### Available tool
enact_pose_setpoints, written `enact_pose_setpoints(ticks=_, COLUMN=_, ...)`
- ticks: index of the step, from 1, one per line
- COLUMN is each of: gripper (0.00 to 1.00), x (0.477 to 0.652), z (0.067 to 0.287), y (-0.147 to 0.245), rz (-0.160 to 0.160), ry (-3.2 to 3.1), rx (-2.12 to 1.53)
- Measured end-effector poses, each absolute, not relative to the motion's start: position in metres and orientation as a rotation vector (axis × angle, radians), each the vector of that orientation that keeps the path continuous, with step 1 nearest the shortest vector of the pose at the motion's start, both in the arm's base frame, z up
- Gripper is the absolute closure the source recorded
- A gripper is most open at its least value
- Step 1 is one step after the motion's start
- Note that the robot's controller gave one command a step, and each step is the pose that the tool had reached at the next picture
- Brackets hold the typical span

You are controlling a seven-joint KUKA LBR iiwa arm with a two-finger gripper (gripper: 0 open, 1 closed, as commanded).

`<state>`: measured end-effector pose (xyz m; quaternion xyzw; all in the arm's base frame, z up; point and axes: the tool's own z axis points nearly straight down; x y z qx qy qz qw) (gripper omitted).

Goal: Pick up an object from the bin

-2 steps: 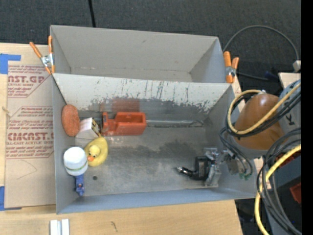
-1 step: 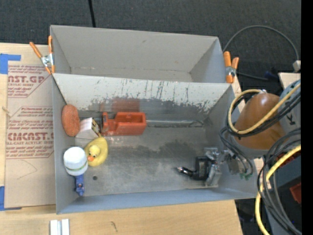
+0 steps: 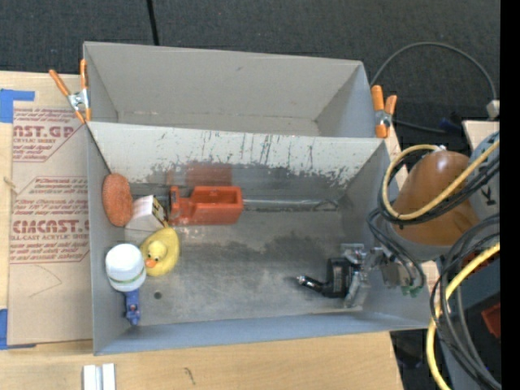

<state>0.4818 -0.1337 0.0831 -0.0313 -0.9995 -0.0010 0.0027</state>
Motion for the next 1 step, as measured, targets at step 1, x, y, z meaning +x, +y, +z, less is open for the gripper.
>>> enact_pose_setpoints(ticks=1, gripper=1.0, x=0.4808, z=0.1003, y=-0.1333, rz=-0.005, ry=-3.13, rx=-0.098)
